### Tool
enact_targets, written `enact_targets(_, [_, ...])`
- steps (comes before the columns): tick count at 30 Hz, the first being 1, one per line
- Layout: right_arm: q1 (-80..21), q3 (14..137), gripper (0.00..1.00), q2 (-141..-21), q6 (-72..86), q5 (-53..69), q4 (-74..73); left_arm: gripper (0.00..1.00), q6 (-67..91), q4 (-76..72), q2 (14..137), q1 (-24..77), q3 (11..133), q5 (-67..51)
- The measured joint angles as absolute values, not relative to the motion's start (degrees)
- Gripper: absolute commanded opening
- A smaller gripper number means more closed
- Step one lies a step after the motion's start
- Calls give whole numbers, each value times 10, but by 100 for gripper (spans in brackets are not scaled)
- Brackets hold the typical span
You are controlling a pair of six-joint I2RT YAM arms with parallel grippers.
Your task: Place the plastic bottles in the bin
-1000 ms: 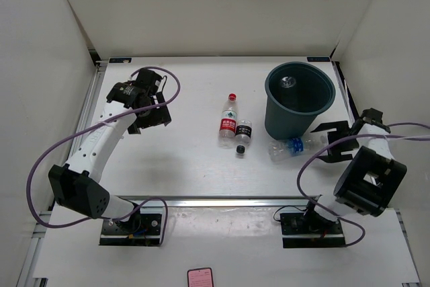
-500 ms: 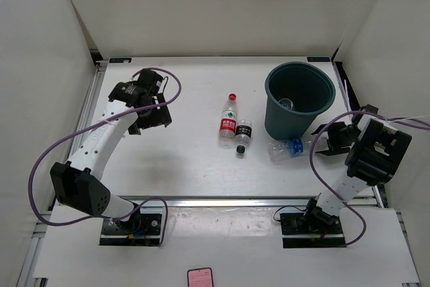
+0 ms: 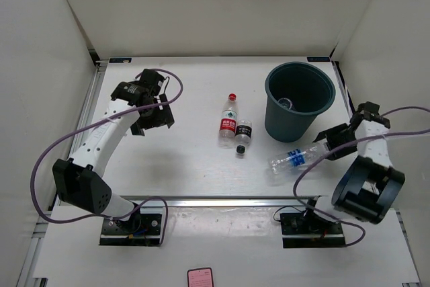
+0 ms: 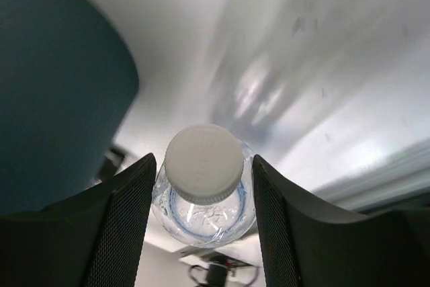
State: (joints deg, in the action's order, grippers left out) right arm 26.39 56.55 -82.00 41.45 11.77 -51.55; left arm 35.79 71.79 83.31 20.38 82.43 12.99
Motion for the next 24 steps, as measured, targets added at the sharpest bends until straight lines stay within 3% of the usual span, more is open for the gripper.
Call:
enact_targets(7, [212, 577, 12, -651, 425, 76, -629, 100, 358, 713, 843, 204, 824, 109])
enact_targets(11, [213, 707, 5, -603, 420, 80, -708, 100, 358, 714, 846, 204, 824, 105])
enact_targets(19, [213, 1112, 5, -692, 408, 89, -751, 100, 359, 714, 846, 204, 824, 100])
enact_targets(24, [214, 1178, 5, -743, 429, 75, -725, 100, 359, 714, 845, 204, 824, 98])
